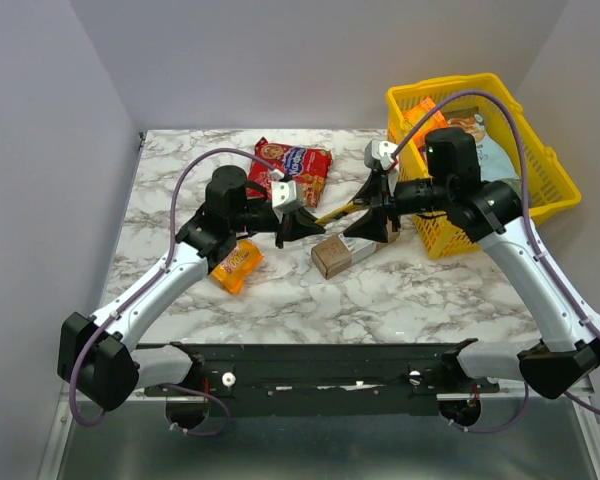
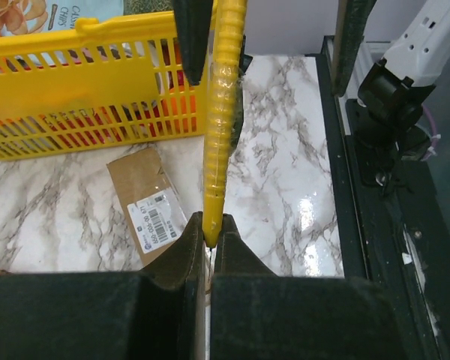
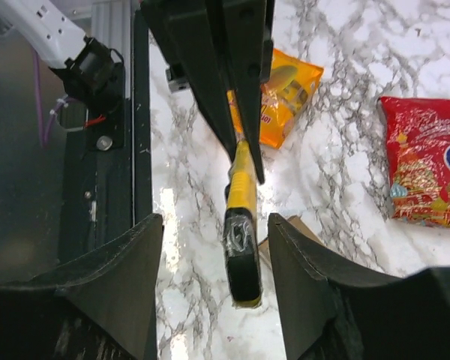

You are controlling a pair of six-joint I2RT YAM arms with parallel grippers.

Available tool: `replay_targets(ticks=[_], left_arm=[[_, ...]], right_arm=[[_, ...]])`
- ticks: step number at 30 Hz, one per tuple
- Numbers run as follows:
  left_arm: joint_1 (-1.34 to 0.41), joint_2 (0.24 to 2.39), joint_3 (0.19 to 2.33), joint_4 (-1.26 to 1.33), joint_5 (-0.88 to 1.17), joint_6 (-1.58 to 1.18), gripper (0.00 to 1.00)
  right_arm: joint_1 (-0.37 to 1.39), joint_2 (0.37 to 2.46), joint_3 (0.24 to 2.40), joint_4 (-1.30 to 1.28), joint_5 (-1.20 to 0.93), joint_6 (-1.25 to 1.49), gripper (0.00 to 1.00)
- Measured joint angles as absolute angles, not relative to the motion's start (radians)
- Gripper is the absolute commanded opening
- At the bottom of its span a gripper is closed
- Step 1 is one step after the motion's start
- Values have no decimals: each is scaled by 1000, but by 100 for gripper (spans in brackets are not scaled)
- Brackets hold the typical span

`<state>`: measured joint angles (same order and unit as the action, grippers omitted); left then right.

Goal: Unpack the express box

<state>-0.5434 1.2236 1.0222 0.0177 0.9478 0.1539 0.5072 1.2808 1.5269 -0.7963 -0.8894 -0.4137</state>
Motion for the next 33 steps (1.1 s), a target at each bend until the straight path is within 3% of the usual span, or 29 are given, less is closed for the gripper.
replay_targets(ticks=[13, 25, 33], left_arm=[[-556, 1278, 989, 256, 996, -55, 0], [-559, 1312, 990, 308, 1025, -111, 0], [-559, 1317, 990, 335, 1026, -130, 0]], right_arm=[[507, 1265, 1472, -672, -899, -362, 63], [507, 1266, 1468, -649, -902, -368, 50], [509, 1271, 1468, -653, -902, -384, 49]])
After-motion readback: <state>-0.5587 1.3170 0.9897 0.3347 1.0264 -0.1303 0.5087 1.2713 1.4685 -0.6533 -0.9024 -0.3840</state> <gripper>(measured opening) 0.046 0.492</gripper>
